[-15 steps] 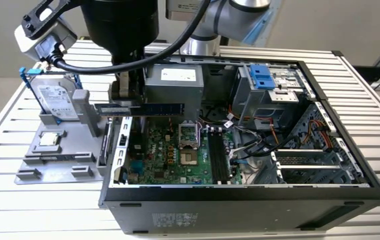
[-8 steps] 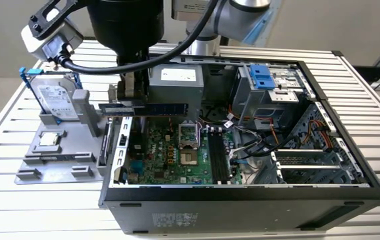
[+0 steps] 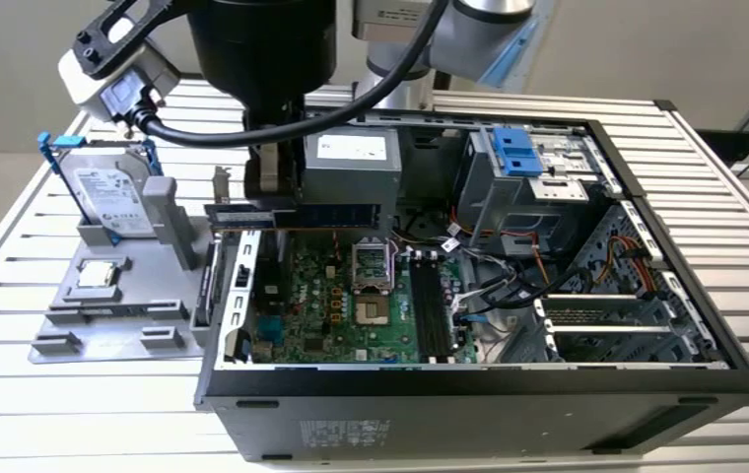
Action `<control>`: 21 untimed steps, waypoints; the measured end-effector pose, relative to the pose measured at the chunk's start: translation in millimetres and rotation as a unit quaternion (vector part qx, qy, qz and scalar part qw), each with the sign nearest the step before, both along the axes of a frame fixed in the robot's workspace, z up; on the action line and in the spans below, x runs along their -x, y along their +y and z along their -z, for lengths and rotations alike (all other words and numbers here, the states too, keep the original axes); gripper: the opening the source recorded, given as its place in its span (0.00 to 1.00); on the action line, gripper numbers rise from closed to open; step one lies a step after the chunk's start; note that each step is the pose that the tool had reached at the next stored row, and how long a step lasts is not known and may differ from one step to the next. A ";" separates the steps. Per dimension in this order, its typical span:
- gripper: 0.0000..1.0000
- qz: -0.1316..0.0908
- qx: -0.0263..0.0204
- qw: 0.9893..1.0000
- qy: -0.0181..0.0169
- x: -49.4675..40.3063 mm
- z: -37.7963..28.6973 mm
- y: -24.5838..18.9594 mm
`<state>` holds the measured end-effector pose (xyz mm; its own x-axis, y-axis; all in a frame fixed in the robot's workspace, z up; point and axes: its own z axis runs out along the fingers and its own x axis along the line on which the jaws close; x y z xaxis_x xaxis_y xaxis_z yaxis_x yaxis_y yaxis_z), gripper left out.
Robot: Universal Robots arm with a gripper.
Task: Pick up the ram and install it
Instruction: 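Pick up the ram and move it above insertion slot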
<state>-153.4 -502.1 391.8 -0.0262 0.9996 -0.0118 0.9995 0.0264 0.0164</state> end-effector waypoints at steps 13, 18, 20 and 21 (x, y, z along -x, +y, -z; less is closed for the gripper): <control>0.00 0.000 0.000 1.000 0.000 -10.7 0.0 0.0; 0.00 0.000 0.000 1.000 0.000 -14.7 0.0 0.0; 0.00 0.000 0.000 1.000 0.000 -16.3 0.1 0.0; 0.00 0.000 0.000 1.000 0.000 -17.1 0.1 0.0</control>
